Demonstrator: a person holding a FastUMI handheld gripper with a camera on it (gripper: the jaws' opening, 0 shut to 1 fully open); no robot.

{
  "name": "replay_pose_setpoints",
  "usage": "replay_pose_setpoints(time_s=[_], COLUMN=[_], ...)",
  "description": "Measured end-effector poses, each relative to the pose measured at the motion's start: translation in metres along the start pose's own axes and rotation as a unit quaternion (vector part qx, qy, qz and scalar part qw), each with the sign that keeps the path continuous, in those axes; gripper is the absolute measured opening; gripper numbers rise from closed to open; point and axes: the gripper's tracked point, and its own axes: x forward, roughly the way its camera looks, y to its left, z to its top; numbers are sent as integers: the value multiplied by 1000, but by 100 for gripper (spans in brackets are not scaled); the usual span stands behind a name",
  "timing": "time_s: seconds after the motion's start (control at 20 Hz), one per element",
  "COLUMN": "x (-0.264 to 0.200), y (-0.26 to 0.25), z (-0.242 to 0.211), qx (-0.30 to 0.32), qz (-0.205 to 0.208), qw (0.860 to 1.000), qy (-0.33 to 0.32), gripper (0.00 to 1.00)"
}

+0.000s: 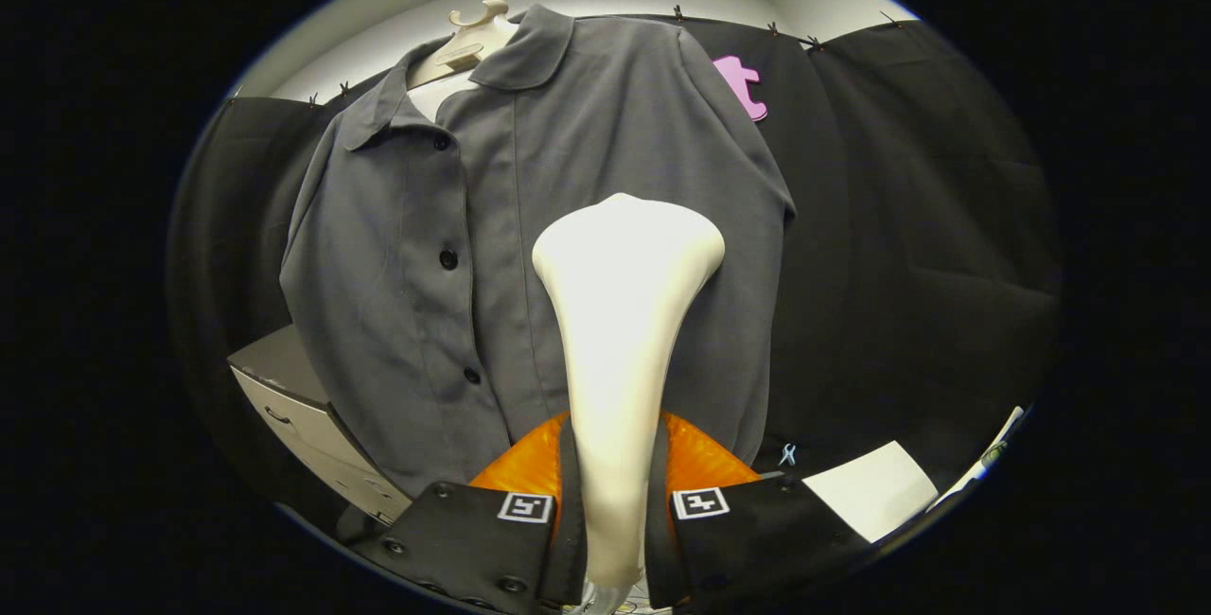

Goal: Iron the clothes twice with a garment steamer, once on the left side and once on the right side.

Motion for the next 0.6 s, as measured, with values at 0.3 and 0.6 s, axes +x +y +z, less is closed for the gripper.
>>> replay_pose_setpoints(time_s=[0.3,0.6], x=[-1,-3], y=[-7,-13], z=[-41,-90], qx=[7,14], qz=[-3,-3], qw=[1000,998], qy=[27,56], gripper=[32,33])
